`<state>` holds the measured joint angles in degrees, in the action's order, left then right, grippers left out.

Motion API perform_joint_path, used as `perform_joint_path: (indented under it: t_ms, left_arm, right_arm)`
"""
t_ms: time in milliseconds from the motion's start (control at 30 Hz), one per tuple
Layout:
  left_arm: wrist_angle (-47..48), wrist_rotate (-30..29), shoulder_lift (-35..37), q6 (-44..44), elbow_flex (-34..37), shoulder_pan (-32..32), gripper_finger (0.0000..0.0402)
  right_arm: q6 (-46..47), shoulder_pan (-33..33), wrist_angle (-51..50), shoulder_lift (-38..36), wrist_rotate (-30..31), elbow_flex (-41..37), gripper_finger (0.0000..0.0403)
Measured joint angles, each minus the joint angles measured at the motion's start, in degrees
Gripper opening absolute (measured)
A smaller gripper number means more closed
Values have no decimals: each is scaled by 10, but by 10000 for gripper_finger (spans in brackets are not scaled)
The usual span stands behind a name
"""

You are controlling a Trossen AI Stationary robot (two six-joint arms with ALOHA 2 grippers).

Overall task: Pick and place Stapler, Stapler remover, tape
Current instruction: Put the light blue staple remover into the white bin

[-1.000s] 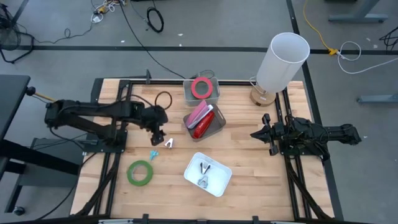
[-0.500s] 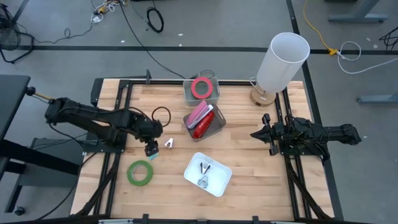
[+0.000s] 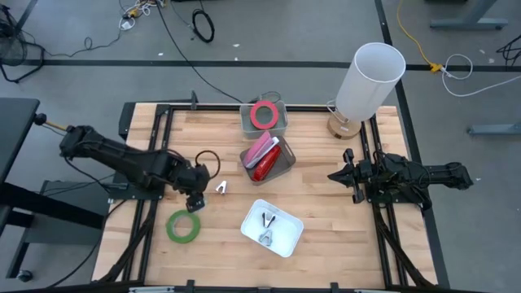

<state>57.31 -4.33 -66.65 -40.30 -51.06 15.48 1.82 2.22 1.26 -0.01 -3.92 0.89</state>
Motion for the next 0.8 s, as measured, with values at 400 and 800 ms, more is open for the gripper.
perform_joint_path:
  t_ms: [400,800]
  left_arm:
    - [0,0,-2,-164,1,101,249]
    - [-1,-17,-66,-263,1,158,249]
  right_arm:
    - [0,0,0,0,0,0,2]
    - [0,0,0,0,0,0,2]
